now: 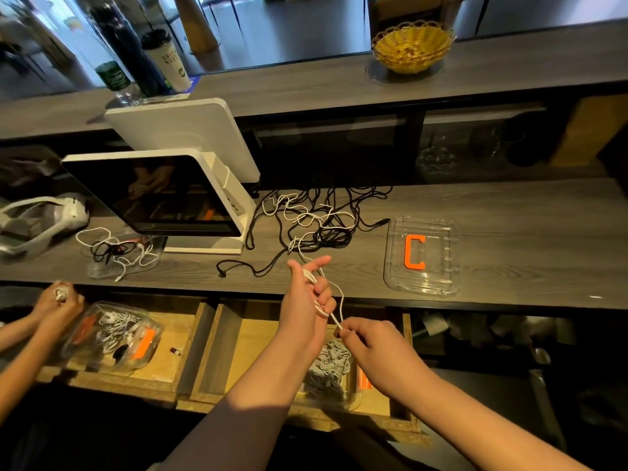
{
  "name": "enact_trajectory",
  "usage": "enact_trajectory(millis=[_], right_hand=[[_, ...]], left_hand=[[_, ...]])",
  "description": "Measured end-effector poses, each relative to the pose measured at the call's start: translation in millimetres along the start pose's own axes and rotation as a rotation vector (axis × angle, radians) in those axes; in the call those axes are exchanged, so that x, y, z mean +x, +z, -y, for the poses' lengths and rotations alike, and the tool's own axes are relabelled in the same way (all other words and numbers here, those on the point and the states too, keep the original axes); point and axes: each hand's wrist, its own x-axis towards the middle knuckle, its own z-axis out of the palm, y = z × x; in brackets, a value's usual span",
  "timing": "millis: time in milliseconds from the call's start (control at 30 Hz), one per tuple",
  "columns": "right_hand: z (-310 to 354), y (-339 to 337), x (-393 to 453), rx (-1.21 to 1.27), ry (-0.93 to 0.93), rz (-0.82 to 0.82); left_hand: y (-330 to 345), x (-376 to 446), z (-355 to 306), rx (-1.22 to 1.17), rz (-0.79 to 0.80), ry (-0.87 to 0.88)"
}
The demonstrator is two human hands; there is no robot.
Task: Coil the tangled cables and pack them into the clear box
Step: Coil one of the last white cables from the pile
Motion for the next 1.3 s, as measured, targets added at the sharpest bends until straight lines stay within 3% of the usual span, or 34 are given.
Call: enact_trajectory(millis=[200, 433, 533, 667, 767, 933, 1000, 1100, 1200, 1300], right_hand=[[9.7, 6.4, -10.4, -0.087, -0.098, 0.043], [14.2, -0.7, -9.2, -0.055, -0.153, 0.02], [17.4, -5.1, -8.5, -0.009, -0.183, -0.012], [13.2, -10.6, -3.8, -0.082, -0.208, -0.115], [11.5, -16.3, 1.7, -0.185, -0.257, -0.206], [7.4, -36.4, 11.2, -0.195, -0.2, -0.285], [6.2, -43.7, 14.7, -0.196, -0.192, -0.289], [4.9, -47.6, 15.6, -0.208, -0.189, -0.272], [2.6, -51.9, 14.6, -0.242, -0.167, -0.28], [-3.3, -61.6, 16.2, -0.253, -0.117, -0.292]], left_hand=[[-9.5, 5.3, 1.3, 0.437, 0.076, 0.087], [-5.8, 1.2, 2.5, 0.926, 0.205, 0.014], [-7.2, -3.8, 0.2, 0.961, 0.298, -0.143], [-13.4, -10.9, -1.5, 0.827, 0.326, -0.379], [-16.8, -15.3, -4.5, 0.731, 0.319, -0.411], [-23.1, -15.3, -6.4, 0.661, 0.515, -0.533], [-25.2, -16.6, -4.2, 0.703, 0.58, -0.53], [-26.5, -22.5, -4.9, 0.962, 0.699, -0.433], [-24.9, -26.5, -11.0, 1.139, 0.815, -0.451], [-25.2, -28.2, -12.0, 1.214, 0.833, -0.372]])
